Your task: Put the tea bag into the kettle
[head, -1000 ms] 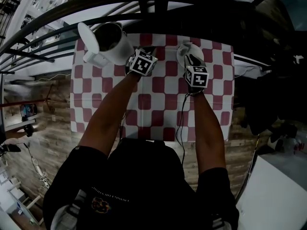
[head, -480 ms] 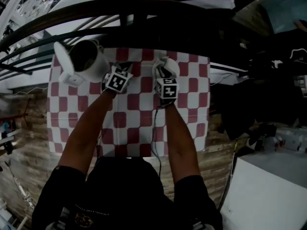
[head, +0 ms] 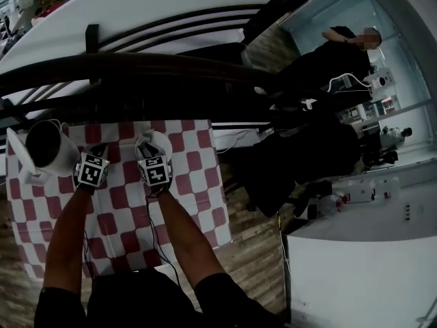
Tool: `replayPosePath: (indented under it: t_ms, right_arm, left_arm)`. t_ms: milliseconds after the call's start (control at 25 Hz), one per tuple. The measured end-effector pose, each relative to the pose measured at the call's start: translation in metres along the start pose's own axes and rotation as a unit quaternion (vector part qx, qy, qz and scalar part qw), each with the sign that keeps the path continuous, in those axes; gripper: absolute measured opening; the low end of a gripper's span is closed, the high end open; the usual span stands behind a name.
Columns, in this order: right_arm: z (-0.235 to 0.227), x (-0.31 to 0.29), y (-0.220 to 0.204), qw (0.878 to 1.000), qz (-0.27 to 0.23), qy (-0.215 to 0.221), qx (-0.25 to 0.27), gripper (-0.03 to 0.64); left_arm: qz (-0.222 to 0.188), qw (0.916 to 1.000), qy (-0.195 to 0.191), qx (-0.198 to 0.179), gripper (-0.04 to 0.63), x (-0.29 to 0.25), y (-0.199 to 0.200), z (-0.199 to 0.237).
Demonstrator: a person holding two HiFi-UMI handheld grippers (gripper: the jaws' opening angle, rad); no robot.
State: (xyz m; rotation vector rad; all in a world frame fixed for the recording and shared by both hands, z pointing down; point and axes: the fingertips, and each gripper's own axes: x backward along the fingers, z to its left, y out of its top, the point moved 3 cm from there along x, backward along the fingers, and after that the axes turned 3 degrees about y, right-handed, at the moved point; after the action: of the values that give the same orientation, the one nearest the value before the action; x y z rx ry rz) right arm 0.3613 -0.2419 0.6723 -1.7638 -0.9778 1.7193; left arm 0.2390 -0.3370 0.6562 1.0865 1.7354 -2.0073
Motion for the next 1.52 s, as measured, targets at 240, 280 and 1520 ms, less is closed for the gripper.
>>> replayPosePath:
  t_ms: [240,280,1520]
  right_arm:
    - [0.011,-0.004,-0.017,0.999,0.037,-0.006,0.008,0.112]
    - [-0.001,-0.005,-0.013,0.999,0.042,-0.02,0.012,0.112]
    - [0.029,0.067,0.042,0.995,-0.071,-0.003,0.065,0.015]
  left_arm:
    - [-0.009,0.9999,0.006,0.01,0.0,0.01,-0.011,0.006]
    - [-0.031,0.9995,0.002,0.002,0.0,0.004,0.004,0.006]
    - [-0.056,0.9959,0.071,-0.008,0.0,0.099,0.024,-0.008]
